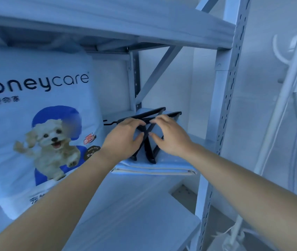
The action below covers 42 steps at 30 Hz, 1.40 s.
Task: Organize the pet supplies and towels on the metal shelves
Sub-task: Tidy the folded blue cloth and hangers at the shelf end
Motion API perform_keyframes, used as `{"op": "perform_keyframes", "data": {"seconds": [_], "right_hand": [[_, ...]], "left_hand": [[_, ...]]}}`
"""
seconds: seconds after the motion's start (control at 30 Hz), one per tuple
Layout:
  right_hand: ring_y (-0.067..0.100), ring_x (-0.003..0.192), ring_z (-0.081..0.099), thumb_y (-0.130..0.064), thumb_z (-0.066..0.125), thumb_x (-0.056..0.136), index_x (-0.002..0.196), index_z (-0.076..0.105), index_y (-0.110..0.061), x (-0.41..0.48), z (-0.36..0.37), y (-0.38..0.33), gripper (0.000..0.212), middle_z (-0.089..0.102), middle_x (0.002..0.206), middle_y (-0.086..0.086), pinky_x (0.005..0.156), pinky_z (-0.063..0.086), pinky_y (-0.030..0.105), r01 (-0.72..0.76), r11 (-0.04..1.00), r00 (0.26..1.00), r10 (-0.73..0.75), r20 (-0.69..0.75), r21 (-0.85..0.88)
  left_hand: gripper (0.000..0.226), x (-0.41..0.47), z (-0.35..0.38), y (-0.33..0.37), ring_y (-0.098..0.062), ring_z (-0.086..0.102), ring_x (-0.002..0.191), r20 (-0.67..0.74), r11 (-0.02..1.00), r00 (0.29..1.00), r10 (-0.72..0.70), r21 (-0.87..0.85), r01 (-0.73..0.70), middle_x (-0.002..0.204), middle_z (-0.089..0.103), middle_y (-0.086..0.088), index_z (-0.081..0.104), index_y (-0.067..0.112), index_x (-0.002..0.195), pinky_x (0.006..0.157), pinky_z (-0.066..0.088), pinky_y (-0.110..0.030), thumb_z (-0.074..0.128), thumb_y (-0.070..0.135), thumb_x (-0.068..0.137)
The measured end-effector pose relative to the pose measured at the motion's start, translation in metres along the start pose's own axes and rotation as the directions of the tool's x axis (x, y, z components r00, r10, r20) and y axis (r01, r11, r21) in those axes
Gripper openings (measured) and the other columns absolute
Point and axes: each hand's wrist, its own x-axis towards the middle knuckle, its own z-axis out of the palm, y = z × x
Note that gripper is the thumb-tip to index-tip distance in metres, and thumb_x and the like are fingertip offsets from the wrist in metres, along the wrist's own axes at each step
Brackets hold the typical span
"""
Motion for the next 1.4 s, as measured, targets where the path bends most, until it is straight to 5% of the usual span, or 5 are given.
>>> {"op": "perform_keyframes", "data": {"seconds": [0.17, 0.77, 0.97, 1.2, 1.4], "right_hand": [[0.017, 0.115, 0.048, -0.032, 0.053, 0.092, 0.127, 0.052, -0.012, 0.052, 0.012, 0.039, 0.04, 0.051, 0.124, 0.0, 0.095, 0.043, 0.034, 0.042, 0.999, 0.997, -0.042, 0.07, 0.013], [0.015, 0.119, 0.045, -0.034, 0.051, 0.093, 0.129, 0.049, -0.016, 0.176, 0.086, 0.054, 0.04, 0.047, 0.131, -0.003, 0.096, 0.043, 0.034, 0.289, 0.913, 0.942, -0.324, 0.083, 0.289], [0.015, 0.121, 0.043, -0.034, 0.05, 0.094, 0.131, 0.048, -0.017, 0.195, 0.096, 0.041, 0.041, 0.045, 0.133, -0.004, 0.097, 0.04, 0.03, 0.388, 0.848, 0.894, -0.442, 0.077, 0.361], [0.014, 0.122, 0.043, -0.036, 0.049, 0.094, 0.132, 0.046, -0.019, 0.202, 0.105, 0.03, 0.042, 0.043, 0.135, -0.005, 0.096, 0.042, 0.031, 0.443, 0.795, 0.85, -0.519, 0.087, 0.416], [0.014, 0.124, 0.042, -0.038, 0.048, 0.094, 0.134, 0.044, -0.019, 0.207, 0.113, 0.02, 0.043, 0.042, 0.136, -0.005, 0.097, 0.042, 0.031, 0.48, 0.759, 0.808, -0.578, 0.117, 0.439]], "left_hand": [[0.033, 0.057, 0.024, -0.022, -0.023, 0.05, 0.11, 0.019, 0.978, 0.993, -0.118, 0.176, 0.113, 0.123, 0.052, -0.004, 0.052, 0.016, 0.125, 0.085, 0.049, -0.043, 0.046, 0.021, 0.093], [0.036, 0.084, 0.023, -0.075, -0.024, 0.047, 0.111, -0.136, 0.665, 0.877, -0.461, 0.601, 0.443, 0.124, 0.049, -0.005, 0.047, 0.017, 0.127, 0.074, 0.044, -0.036, 0.043, 0.016, 0.092], [0.036, 0.072, 0.021, -0.084, -0.025, 0.049, 0.105, -0.152, 0.501, 0.856, -0.494, 0.755, 0.423, 0.119, 0.05, -0.005, 0.048, 0.016, 0.125, 0.065, 0.03, -0.032, 0.042, 0.011, 0.09], [0.035, 0.049, 0.003, -0.093, -0.023, 0.049, 0.104, -0.13, 0.324, 0.807, -0.576, 0.87, 0.372, 0.116, 0.05, -0.005, 0.047, 0.015, 0.125, 0.075, 0.039, -0.033, 0.042, 0.015, 0.09], [0.035, 0.052, 0.007, -0.099, -0.023, 0.048, 0.107, -0.111, 0.285, 0.792, -0.601, 0.896, 0.342, 0.117, 0.049, -0.005, 0.044, 0.016, 0.126, 0.077, 0.037, -0.033, 0.043, 0.02, 0.091]]}}
